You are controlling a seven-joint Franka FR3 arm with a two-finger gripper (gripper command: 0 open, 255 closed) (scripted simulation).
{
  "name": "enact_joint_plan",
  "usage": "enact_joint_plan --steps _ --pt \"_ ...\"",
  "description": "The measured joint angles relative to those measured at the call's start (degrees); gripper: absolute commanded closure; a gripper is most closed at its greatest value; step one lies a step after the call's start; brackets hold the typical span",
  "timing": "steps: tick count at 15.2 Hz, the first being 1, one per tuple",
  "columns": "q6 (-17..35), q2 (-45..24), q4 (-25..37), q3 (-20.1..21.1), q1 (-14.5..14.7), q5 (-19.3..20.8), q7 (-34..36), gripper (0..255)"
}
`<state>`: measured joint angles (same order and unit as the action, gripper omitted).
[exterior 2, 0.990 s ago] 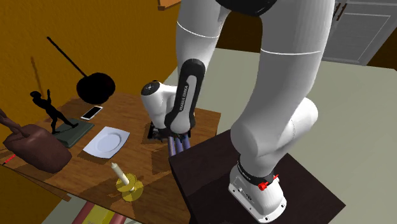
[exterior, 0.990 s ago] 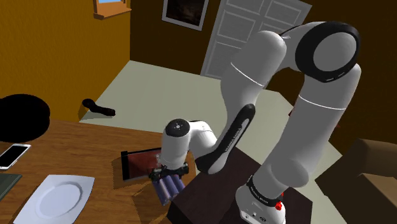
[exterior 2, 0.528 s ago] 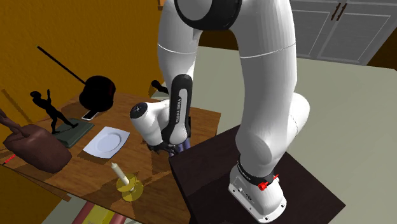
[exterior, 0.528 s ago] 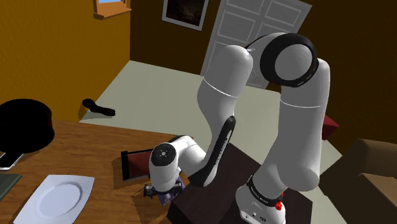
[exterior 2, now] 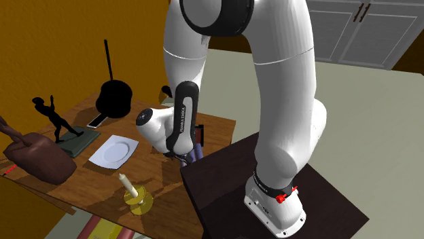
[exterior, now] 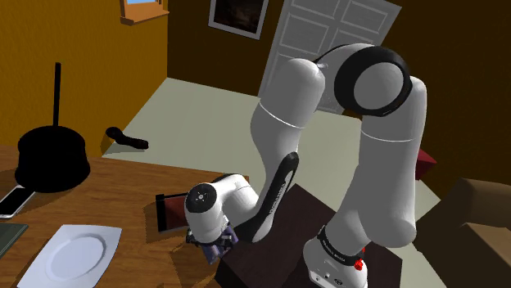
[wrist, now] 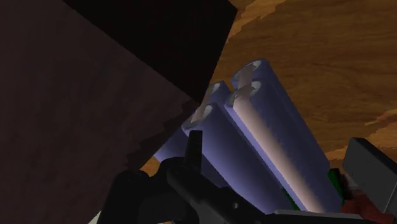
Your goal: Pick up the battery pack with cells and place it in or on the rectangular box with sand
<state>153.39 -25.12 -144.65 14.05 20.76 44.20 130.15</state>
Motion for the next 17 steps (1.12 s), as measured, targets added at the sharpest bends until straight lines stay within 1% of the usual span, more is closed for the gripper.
enact_joint_plan --steps 1,2,3,4,5,6,7,8,9,10,11,15,17 --pt "-1.74 -0.4 0.99 -1.4 1.81 -3.89 -0.53 0" --pt "-1.26 -0.01 0.56 -3.37 3.57 -6.79 -1.23 0" --pt "-0.65 0.2 0.4 -5.16 5.88 -8.04 -2.12 0" --pt "-0.17 0.39 0.24 -7.0 8.29 -8.45 -2.93 0" --pt "1.27 0.69 -0.34 -8.41 9.7 -8.85 -4.68 0" --pt "1.5 0.64 -0.19 -9.58 11.49 -9.02 -5.9 255" --pt "1.22 0.45 0.12 -10.1 12.3 -8.62 -6.77 255" --pt "2.52 -0.34 0.22 -10.89 12.5 -7.26 -7.18 255" --pt "6.71 -3.18 0.3 -11.66 12.48 -2.66 -7.41 255" --pt "9.76 -4.68 0.92 -12.04 12.3 -0.06 -7.75 255" --pt "10.56 -4.66 0.72 -12.17 12.22 1.23 -7.91 255" --pt "12.4 -4.58 0.28 -13.03 12.13 3.2 -7.9 255" --pt "11.68 -4.46 0.17 -12.27 11.91 2.58 -8.03 255"
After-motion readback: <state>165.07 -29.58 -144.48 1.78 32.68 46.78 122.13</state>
